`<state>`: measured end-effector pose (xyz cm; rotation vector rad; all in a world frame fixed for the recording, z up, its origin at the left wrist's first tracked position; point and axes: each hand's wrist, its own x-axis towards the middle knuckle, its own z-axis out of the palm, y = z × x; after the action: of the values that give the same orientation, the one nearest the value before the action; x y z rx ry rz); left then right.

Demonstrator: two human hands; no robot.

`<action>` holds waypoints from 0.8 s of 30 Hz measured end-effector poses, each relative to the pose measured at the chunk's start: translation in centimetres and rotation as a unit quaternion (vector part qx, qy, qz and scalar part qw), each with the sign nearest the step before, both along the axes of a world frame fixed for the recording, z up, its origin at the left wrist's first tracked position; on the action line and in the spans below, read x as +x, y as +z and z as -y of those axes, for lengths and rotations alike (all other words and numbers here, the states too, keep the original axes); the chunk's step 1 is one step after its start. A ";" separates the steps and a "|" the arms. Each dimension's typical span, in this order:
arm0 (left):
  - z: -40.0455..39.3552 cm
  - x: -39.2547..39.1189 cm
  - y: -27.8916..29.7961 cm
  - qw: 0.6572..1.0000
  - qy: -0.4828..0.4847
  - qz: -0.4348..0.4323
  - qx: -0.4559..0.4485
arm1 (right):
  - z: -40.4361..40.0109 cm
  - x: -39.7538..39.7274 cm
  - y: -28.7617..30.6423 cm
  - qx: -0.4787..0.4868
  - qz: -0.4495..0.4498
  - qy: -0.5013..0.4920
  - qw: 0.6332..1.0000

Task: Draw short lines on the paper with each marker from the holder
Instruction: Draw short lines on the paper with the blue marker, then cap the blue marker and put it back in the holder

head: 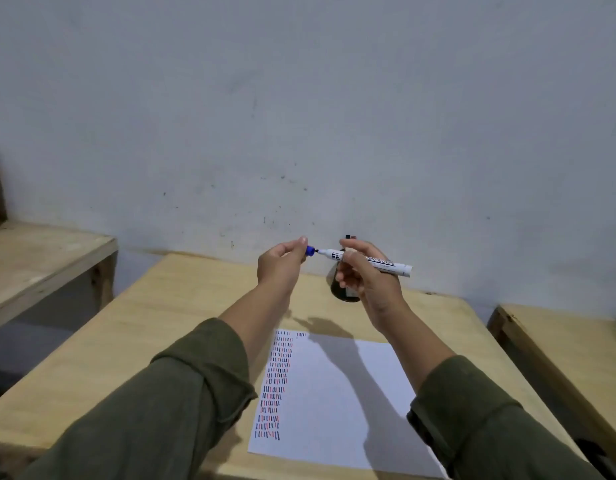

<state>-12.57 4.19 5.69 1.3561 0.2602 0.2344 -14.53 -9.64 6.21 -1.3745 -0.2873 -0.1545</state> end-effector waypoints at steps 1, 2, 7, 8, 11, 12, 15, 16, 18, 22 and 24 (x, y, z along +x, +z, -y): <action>0.2 -0.1 0.3 1.000 -0.008 0.000 -0.008 | 0.1 0.0 0.3 -0.001 0.004 -0.004 1.000; 0.5 -0.2 0.6 1.000 -0.014 -0.001 -0.014 | 0.3 -0.1 0.5 -0.001 0.007 -0.006 1.000; 1.1 -0.9 1.8 0.998 -0.046 -0.009 -0.029 | 0.7 -0.5 1.2 -0.008 0.014 -0.002 1.000; 1.3 -1.0 2.0 0.998 -0.054 -0.009 -0.031 | 0.7 -0.6 1.4 -0.014 0.016 -0.003 1.000; 1.6 -1.1 2.3 0.996 -0.075 -0.014 -0.040 | 0.7 -0.8 1.7 -0.047 0.029 -0.010 0.998; 1.7 -1.1 2.4 0.996 -0.079 -0.017 -0.044 | 0.7 -0.8 1.8 -0.062 0.036 -0.013 0.997; 1.6 -1.1 2.7 0.994 -0.086 -0.038 -0.050 | 0.7 -1.1 2.1 -0.109 0.055 -0.021 0.992; 1.5 -1.1 2.8 0.993 -0.089 -0.045 -0.059 | 0.6 -1.2 2.2 -0.117 0.059 -0.023 0.991; 1.5 -1.1 2.9 0.989 -0.096 -0.053 -0.094 | 0.2 -1.4 2.2 -0.117 0.060 -0.034 0.991; 1.9 -1.1 3.2 0.983 -0.092 -0.044 -0.152 | -0.8 -1.5 1.8 -0.039 0.031 -0.060 0.997; 1.9 -1.0 3.0 0.983 -0.085 -0.032 -0.159 | -1.2 -1.5 1.5 0.016 0.021 -0.056 0.998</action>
<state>-13.59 2.25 8.65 1.0623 0.2241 0.0050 -16.04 -8.47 7.75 -1.3567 -0.2406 -0.2805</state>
